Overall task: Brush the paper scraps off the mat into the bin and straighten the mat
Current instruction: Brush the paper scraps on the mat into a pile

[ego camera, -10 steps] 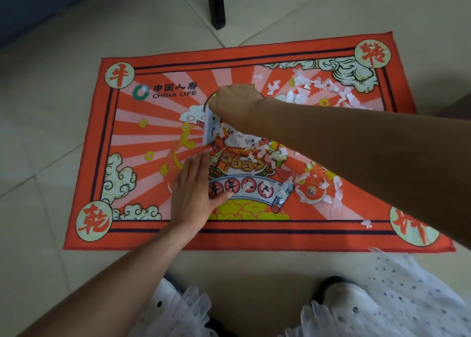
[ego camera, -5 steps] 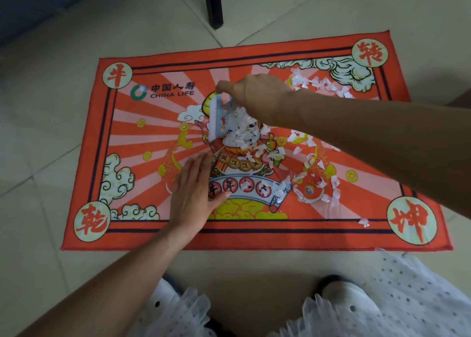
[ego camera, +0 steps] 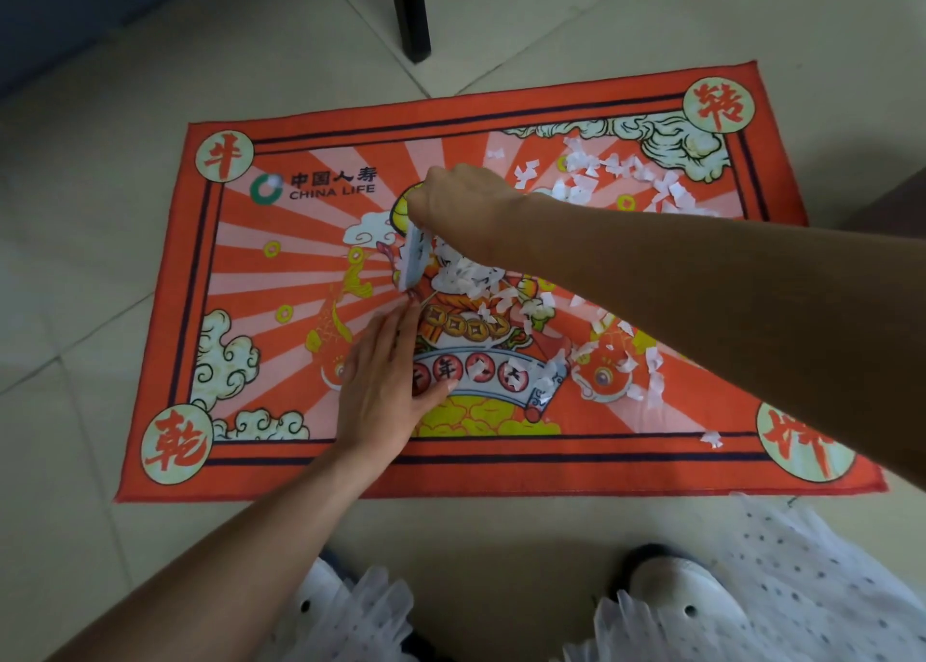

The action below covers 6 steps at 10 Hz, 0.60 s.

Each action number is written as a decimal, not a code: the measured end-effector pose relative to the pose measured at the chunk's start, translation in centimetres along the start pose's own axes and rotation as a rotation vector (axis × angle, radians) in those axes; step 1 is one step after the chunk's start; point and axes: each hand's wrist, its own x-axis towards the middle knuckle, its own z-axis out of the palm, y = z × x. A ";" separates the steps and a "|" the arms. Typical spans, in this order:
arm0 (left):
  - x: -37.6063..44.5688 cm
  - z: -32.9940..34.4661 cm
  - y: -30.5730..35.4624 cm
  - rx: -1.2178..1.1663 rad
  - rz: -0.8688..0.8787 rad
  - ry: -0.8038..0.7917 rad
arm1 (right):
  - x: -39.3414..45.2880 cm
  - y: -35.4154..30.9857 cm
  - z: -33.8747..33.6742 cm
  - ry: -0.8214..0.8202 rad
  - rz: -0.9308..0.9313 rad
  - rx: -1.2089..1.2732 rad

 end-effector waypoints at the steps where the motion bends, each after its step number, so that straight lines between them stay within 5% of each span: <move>1: -0.1 0.0 -0.1 0.004 -0.001 -0.006 | -1.6 -0.8 -2.7 -0.016 0.068 0.023; 6: 0.2 0.2 0.5 0.010 0.008 -0.008 | -4.7 -0.3 -5.8 -0.016 0.148 0.054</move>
